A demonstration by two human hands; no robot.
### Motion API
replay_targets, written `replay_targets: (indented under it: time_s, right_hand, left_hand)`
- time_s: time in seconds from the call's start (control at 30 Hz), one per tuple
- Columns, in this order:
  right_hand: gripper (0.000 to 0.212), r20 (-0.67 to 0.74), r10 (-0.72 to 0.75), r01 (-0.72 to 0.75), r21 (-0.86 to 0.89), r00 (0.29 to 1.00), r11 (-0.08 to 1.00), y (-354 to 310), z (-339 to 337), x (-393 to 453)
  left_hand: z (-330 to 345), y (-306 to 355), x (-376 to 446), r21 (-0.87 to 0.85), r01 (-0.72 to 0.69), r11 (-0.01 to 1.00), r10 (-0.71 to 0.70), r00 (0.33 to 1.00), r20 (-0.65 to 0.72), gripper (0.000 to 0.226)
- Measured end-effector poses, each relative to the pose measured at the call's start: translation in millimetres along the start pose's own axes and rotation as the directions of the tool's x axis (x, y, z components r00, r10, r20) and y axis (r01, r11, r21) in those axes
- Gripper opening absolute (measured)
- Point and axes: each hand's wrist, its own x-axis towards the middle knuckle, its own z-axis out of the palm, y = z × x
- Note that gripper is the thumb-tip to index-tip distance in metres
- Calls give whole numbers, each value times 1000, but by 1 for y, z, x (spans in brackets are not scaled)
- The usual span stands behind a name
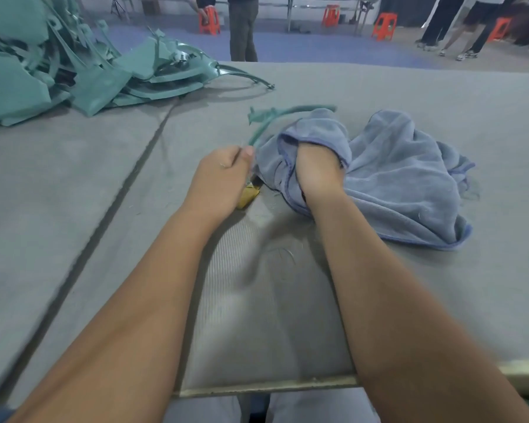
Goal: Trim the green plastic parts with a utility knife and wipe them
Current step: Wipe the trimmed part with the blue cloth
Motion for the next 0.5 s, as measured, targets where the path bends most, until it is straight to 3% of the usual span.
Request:
replay_targets:
  time_s: [0.13, 0.23, 0.27, 0.3, 0.33, 0.37, 0.4, 0.43, 0.47, 0.5]
  right_hand:
    - [31, -61, -16, 0, -246, 998, 969, -8, -29, 5]
    - [36, -54, 98, -108, -240, 994, 965, -16, -53, 26]
    - [31, -78, 139, -145, -78, 987, 986, -19, -64, 30]
    - [18, -102, 186, -155, 256, 977, 954, -17, -73, 28]
    - [8, -11, 253, -188, 640, 967, 745, -19, -81, 22]
    - [11, -28, 257, -112, 851, 966, 512, -19, -83, 15]
    - [16, -46, 315, -55, 951, 948, 306, -16, -86, 13]
    - [21, -40, 355, -29, 982, 934, 188, -12, -86, 15]
    - [26, -42, 381, -34, 981, 924, 190, -11, -86, 19]
    - [28, -63, 411, -70, 951, 910, 302, -11, -87, 22]
  left_hand:
    - [-2, -2, 4, -98, 50, 994, -56, 996, -67, 39]
    - [0, -2, 4, -109, 48, 993, -56, 995, -78, 37]
    - [1, -2, 4, -112, 55, 992, -64, 995, -78, 37]
    - [1, -2, 5, -118, 63, 991, -72, 994, -77, 37]
    - [2, -3, 5, -121, 69, 990, -78, 994, -75, 37]
    - [2, -3, 5, -118, 71, 991, -79, 994, -70, 37]
    - [3, -3, 5, -105, 69, 992, -76, 995, -63, 37]
    - [4, -3, 4, -88, 63, 994, -68, 996, -54, 38]
    - [5, -3, 4, -70, 53, 996, -57, 997, -45, 38]
    - [5, -3, 3, -49, 42, 998, -44, 998, -34, 39]
